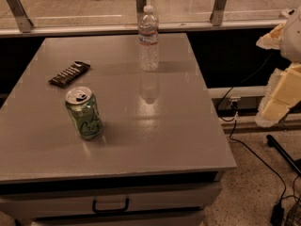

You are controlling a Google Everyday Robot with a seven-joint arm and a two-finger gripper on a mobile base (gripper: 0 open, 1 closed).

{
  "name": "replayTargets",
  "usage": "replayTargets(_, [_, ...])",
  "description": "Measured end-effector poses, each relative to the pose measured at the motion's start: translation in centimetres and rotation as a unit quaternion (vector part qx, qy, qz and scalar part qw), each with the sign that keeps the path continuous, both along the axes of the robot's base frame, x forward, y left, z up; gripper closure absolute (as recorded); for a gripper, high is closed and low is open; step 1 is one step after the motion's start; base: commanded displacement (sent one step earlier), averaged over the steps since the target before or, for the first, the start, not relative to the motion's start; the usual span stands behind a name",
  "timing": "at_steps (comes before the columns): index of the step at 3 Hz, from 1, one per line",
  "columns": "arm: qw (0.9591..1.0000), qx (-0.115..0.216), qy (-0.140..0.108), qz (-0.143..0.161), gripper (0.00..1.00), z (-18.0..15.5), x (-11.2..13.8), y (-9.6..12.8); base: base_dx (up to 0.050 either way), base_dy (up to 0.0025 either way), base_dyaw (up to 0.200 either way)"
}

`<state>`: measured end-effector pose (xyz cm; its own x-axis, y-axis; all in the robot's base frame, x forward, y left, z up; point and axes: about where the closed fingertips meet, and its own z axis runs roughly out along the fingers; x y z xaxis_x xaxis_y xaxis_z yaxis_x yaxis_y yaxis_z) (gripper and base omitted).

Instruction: Knock green can over

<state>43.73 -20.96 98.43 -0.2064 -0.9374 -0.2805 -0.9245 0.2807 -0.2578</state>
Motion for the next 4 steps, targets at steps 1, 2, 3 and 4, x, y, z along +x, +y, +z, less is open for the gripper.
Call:
replayTargets(1, [0.9988, 0.046, -0.019, -0.002, 0.0, 0.9, 0.1, 0.9, 0.0, 0.0, 0.0])
replayTargets(2, [0.9885, 0.14, -0.057, -0.015, 0.0, 1.6, 0.9, 1.3, 0.0, 0.0, 0.0])
replayTargets(3, [0.9715, 0.222, -0.083, -0.014, 0.0, 0.4, 1.7, 2.2, 0.0, 0.0, 0.0])
replayTargets(4, [0.9467, 0.308, -0.092, 0.011, 0.0, -0.2, 1.6, 5.3, 0.0, 0.0, 0.0])
